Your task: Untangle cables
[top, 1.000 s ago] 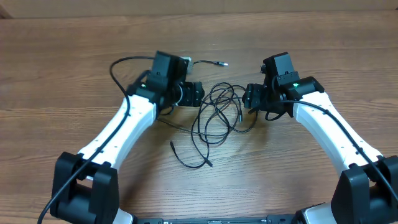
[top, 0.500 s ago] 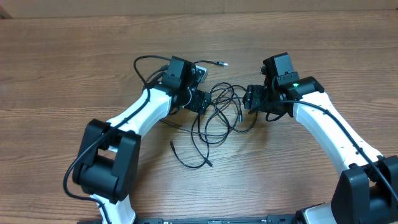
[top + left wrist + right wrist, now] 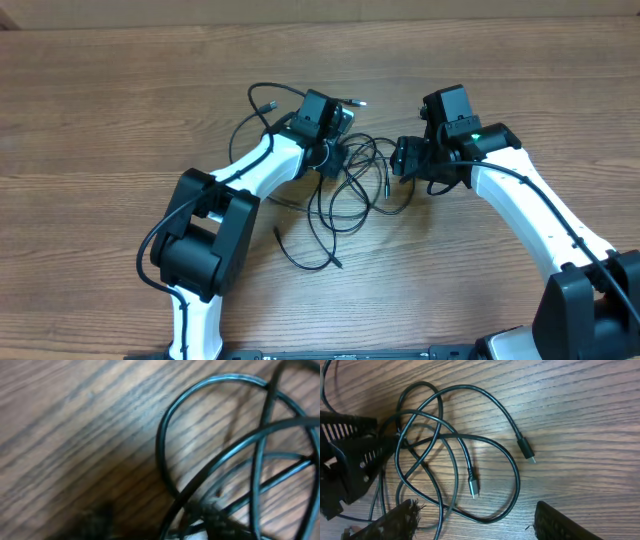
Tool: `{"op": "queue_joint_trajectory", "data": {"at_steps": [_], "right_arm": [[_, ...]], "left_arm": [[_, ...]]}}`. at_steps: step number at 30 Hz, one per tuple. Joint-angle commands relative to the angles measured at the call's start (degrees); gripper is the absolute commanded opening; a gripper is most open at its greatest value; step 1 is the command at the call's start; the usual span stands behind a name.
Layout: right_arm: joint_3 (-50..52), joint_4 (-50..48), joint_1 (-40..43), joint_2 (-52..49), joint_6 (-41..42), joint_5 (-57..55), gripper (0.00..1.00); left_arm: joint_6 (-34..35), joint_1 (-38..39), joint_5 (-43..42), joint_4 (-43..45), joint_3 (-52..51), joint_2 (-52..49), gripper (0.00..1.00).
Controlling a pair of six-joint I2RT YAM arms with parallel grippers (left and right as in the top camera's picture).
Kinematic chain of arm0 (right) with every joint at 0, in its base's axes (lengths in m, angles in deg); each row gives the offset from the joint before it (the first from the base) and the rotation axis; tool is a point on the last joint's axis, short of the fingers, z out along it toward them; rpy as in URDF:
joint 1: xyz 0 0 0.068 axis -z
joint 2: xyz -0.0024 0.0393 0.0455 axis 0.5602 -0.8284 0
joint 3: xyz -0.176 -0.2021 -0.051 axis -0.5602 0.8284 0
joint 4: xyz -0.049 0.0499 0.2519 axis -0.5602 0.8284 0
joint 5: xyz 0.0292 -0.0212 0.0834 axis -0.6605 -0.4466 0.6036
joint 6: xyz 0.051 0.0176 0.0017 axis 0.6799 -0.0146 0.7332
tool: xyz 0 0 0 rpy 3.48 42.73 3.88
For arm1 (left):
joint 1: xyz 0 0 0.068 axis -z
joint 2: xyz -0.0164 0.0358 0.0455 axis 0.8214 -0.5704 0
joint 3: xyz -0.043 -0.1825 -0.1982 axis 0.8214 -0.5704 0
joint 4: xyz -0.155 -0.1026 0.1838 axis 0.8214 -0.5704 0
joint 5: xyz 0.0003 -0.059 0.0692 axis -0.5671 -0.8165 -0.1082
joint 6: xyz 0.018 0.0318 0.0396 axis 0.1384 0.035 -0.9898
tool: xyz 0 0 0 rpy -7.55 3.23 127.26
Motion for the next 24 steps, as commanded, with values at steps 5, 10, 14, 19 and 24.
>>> {"op": "queue_joint_trajectory", "data": {"at_steps": [5, 10, 14, 19, 24], "right_arm": [[0.1, -0.6, -0.1, -0.3, -0.2, 0.1, 0.76], [0.1, -1.6, -0.1, -0.3, -0.3, 0.4, 0.77], [0.1, -2.1, -0.1, -0.3, -0.3, 1.2, 0.77], [0.1, -2.9, -0.1, -0.3, -0.3, 1.2, 0.77], [0.1, -3.2, -0.1, -0.3, -0.3, 2.5, 0.78]], "left_arm": [[0.9, -0.5, 3.7, -9.4, 7.5, 2.1, 0.04], [2.9, -1.6, -4.9, -21.6, 20.4, 8.4, 0.04], [2.9, -1.7, -9.7, -27.5, 27.3, 13.3, 0.04], [2.9, -1.7, -9.6, -29.2, 30.4, 19.1, 0.04], [2.7, -2.6, -2.0, -29.1, 31.6, 25.4, 0.04]]}}
